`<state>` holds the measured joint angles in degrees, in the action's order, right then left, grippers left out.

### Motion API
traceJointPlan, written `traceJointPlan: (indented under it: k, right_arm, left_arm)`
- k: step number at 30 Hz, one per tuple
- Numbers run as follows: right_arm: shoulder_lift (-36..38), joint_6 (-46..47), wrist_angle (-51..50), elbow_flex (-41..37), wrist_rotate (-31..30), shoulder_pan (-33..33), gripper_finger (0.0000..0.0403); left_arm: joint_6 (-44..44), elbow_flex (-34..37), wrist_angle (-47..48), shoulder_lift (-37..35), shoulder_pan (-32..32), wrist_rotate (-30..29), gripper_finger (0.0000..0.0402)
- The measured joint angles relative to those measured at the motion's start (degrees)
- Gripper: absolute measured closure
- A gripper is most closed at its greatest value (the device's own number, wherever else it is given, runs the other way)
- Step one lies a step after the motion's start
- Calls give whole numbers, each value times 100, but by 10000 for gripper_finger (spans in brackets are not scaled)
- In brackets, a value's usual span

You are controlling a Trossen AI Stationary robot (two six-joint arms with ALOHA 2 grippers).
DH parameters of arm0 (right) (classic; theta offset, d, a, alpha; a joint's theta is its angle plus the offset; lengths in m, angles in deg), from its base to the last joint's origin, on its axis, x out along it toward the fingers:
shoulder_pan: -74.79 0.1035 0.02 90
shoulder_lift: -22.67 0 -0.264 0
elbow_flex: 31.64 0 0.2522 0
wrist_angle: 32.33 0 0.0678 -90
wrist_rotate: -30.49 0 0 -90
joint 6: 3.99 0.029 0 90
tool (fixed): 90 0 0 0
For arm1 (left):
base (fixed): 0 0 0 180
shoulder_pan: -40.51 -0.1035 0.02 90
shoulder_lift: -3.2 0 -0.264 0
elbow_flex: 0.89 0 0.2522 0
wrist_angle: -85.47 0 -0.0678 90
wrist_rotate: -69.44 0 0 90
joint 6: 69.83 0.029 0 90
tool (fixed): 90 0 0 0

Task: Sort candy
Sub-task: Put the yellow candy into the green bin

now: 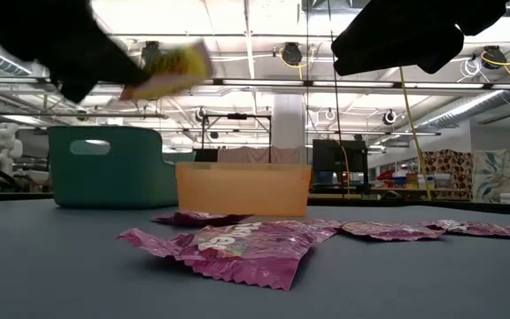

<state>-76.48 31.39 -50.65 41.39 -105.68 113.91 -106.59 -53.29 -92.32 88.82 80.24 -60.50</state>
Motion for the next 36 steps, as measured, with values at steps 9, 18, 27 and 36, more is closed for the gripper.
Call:
traceJointPlan:
  k: [9,18,27,36]
  right_arm:
    - [0,0,0,0,-17,0,241]
    - [0,0,0,0,-22,-1,241]
    - [0,0,0,0,-22,0,241]
    - [0,42,0,0,-11,0,241]
  left_arm:
    - [1667,0,-19,-947,-154,-1678,398]
    - [1916,0,42,-1208,-488,-2034,398]
    - [1162,0,54,-1208,-472,-1694,398]
    - [720,0,-277,-1208,-457,-1543,398]
